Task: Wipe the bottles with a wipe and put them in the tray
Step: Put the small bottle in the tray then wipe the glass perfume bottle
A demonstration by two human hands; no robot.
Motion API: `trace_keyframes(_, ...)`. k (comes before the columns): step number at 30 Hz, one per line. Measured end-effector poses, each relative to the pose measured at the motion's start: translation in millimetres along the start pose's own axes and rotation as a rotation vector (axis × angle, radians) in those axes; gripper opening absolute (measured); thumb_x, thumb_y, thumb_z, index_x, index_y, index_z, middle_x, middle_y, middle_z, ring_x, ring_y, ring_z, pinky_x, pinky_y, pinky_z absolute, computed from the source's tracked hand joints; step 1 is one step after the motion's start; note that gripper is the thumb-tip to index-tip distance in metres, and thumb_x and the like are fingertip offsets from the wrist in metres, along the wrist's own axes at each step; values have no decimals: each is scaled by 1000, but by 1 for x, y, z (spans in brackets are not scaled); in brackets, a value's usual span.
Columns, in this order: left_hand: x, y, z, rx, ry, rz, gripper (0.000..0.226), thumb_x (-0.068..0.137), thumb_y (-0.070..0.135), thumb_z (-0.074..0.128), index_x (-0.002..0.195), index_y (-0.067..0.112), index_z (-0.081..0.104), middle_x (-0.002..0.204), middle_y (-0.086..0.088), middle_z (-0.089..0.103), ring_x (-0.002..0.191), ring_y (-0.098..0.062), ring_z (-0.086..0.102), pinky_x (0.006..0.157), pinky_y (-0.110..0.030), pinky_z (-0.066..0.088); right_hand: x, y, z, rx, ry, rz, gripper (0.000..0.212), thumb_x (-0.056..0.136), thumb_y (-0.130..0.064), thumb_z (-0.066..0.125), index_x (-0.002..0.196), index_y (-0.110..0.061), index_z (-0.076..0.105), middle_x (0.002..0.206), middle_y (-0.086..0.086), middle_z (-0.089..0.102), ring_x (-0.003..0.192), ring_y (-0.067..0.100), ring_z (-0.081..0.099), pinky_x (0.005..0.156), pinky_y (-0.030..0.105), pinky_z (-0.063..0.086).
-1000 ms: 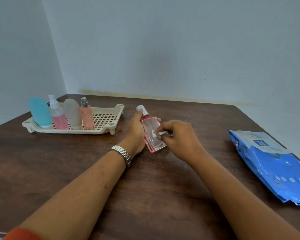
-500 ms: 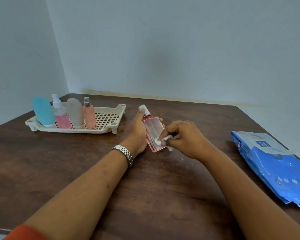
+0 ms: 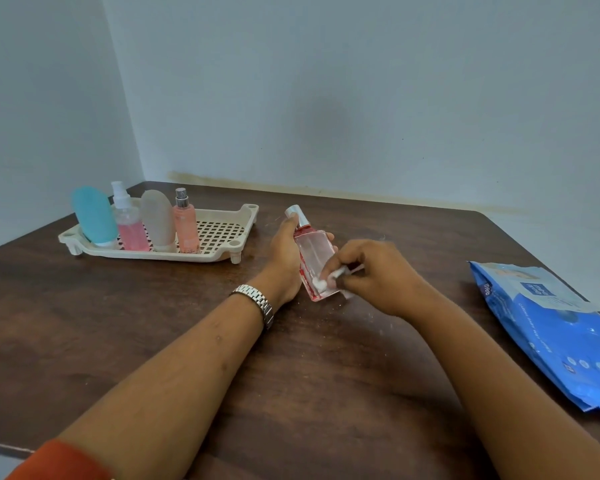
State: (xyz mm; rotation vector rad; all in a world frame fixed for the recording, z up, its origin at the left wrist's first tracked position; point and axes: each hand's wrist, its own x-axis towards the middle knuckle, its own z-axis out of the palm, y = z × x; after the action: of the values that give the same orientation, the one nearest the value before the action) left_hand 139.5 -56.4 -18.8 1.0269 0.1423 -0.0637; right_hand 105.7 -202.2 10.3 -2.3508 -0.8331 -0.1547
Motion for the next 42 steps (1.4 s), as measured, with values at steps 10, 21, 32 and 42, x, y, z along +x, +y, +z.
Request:
trace_keyframes(10, 1, 0, 2, -62, 25, -5, 56, 95, 54, 41, 88, 2, 61, 71, -11, 67, 74, -23, 63, 72, -35, 51, 0, -16, 23, -149, 219, -192, 22, 85, -6, 63, 101, -16, 73, 98, -3, 65, 88, 10, 57, 78, 18, 45)
trace_keyframes(21, 2, 1, -4, 65, -126, 53, 60, 96, 54, 38, 115, 1, 56, 95, -16, 66, 89, -27, 65, 88, -42, 51, 5, -3, 20, 19, 376, -87, 18, 85, -10, 65, 98, -20, 71, 97, -7, 64, 85, -5, 54, 75, 5, 41)
trace_keyframes(32, -10, 5, 6, -78, -46, 35, 46, 97, 49, 44, 95, 5, 59, 79, -12, 63, 75, -23, 61, 77, -36, 50, -4, -22, 33, -247, 365, -271, 23, 81, -2, 64, 103, -9, 70, 103, 7, 66, 94, 20, 59, 83, 31, 50)
trace_keyframes(42, -8, 38, -13, -266, 92, 138, 66, 94, 60, 35, 91, 1, 64, 79, -14, 67, 79, -28, 62, 80, -38, 50, 2, -13, 36, -110, 418, -312, 18, 83, -4, 64, 95, -15, 72, 96, -3, 66, 88, 8, 58, 78, 21, 49)
